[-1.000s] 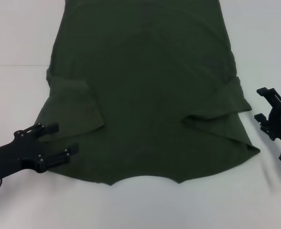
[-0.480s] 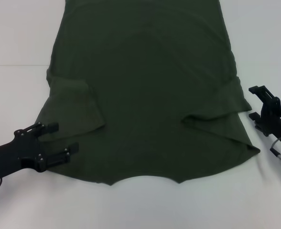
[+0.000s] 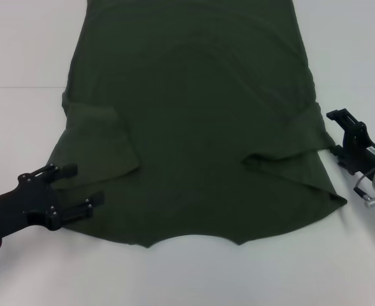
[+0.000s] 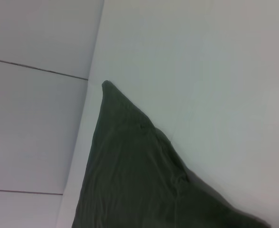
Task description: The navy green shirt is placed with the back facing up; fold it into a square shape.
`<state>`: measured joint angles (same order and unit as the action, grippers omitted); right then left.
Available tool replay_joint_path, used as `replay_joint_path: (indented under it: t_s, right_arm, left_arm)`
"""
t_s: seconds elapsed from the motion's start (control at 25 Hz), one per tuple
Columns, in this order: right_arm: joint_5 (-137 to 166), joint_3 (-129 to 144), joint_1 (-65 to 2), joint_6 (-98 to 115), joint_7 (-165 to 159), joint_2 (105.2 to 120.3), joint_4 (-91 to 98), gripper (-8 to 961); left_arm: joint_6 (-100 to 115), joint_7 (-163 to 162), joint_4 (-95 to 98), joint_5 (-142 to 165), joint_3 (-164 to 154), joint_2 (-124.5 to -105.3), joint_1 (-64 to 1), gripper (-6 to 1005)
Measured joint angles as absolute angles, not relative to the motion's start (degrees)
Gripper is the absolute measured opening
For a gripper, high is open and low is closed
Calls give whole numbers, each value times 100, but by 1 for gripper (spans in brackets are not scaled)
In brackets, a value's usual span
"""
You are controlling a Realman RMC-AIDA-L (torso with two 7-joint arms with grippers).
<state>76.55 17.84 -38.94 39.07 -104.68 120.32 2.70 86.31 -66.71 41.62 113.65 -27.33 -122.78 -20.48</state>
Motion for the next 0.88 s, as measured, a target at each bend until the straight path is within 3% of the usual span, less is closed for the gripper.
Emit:
replay_joint_path:
  t_s: [0.88]
  right_arm:
    - [7651, 1782, -4065, 3482, -10403, 12032, 289, 930]
  left_arm:
    - [8631, -6671, 4140, 11364, -2724, -12259, -2040, 862]
